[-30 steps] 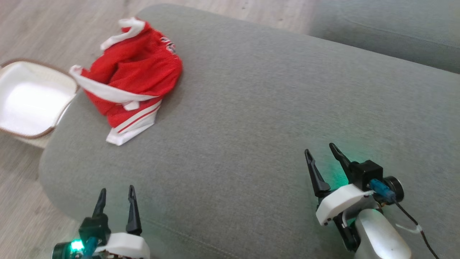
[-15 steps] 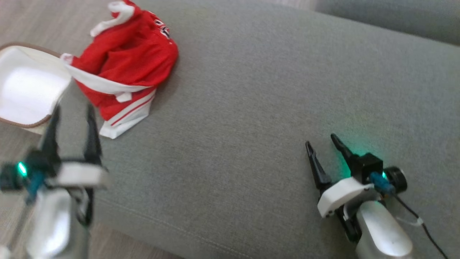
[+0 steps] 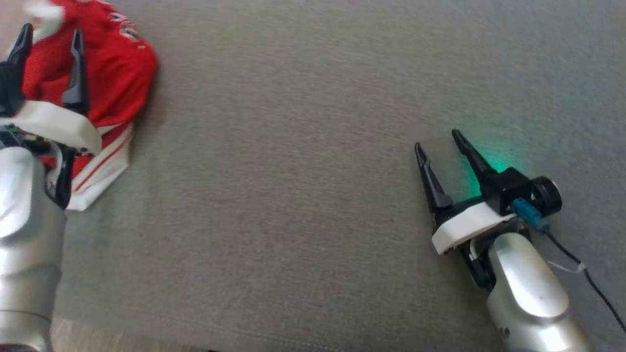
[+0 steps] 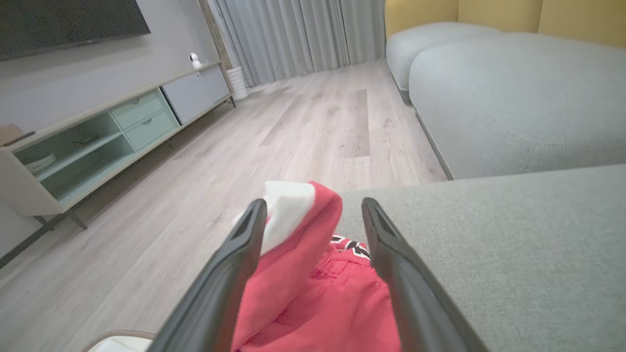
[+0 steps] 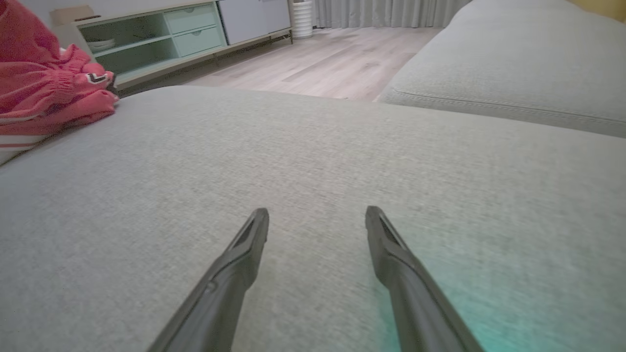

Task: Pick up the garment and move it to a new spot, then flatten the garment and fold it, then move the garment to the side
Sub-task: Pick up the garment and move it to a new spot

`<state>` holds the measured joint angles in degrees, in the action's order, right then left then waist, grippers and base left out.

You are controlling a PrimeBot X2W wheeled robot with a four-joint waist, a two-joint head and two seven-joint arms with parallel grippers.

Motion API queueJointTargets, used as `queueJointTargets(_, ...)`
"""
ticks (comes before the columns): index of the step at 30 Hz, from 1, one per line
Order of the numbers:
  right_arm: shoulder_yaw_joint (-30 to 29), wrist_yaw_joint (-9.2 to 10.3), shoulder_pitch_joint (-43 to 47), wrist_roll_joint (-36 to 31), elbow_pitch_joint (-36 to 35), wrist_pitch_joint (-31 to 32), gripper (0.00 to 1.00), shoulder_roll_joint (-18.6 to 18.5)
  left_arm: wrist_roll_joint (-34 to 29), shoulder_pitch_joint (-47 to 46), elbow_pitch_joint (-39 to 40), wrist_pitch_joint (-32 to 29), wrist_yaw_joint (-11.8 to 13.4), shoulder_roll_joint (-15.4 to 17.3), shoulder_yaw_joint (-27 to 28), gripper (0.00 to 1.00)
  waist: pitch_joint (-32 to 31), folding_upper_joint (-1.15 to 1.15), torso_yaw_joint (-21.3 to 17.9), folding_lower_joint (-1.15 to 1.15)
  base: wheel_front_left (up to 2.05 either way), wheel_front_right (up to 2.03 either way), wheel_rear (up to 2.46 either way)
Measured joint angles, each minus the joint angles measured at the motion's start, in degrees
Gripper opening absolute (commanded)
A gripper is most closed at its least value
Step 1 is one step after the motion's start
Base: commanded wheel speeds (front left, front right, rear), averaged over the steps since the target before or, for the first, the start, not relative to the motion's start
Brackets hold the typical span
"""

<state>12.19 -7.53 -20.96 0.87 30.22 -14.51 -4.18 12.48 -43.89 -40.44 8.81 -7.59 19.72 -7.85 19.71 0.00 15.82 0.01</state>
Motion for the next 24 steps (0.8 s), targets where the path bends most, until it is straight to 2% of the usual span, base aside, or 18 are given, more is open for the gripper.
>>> queueJointTargets(5, 0.01, 0.0, -1.07, 0.64, -1.87, -0.23, 1.0, -0.24, 0.75, -3.22, -6.35, -2.87, 0.32, 2.82, -1.93, 1.0, 2.58, 0.0, -3.17, 0.0, 0.0, 0.0, 0.0)
queueJointTargets(10, 0.22, -0.01, -2.3, 0.77, -2.97, -0.62, 1.0, -0.22, -1.12, -6.43, -11.98, -3.92, 5.35, 4.82, -1.74, 1.0, 4.76, 0.0, -5.74, 0.0, 0.0, 0.0, 0.0)
queueJointTargets(14, 0.43, -0.01, -3.21, 1.15, -3.55, -0.63, 1.0, -0.12, -1.34, -7.22, -15.7, -5.7, 7.32, 4.85, -1.58, 1.0, 5.99, 0.0, -7.38, 0.0, 0.0, 0.0, 0.0)
queueJointTargets(15, 0.43, -0.01, -3.31, 1.16, -3.71, -0.64, 1.0, -0.1, -1.31, -7.22, -16.35, -5.69, 7.78, 4.86, -1.41, 0.95, 6.22, 0.0, -7.74, 0.0, 0.0, 0.0, 0.0)
queueJointTargets(16, 0.43, -0.01, -3.44, 1.18, -3.81, -0.7, 1.0, -0.01, -1.19, -7.22, -16.81, -5.49, 8.28, 4.89, -1.33, 0.29, 6.39, 0.0, -8.08, 0.0, 0.0, 0.0, 0.0)
queueJointTargets(17, 0.44, -0.01, -3.59, 1.24, -3.83, -0.71, 1.0, 0.09, -1.2, -7.22, -16.96, -4.44, 8.92, 4.97, -1.31, 0.0, 6.5, 0.0, -8.43, 0.0, 0.0, 0.0, 0.0)
queueJointTargets(20, 0.3, -0.01, -4.05, 1.78, -3.56, -0.7, 1.0, 0.21, -1.53, -7.52, -16.7, -0.53, 9.9, 5.78, -1.4, 0.0, 6.3, 0.0, -9.52, 0.0, 0.0, 0.0, 0.0)
queueJointTargets(24, -0.56, -0.01, -3.09, 2.89, -1.58, -0.62, 1.0, 0.18, -2.48, -9.05, -12.82, 3.96, 9.36, 6.53, -2.31, 0.0, 3.95, 0.0, -11.34, 0.0, 0.0, 0.0, 0.0)
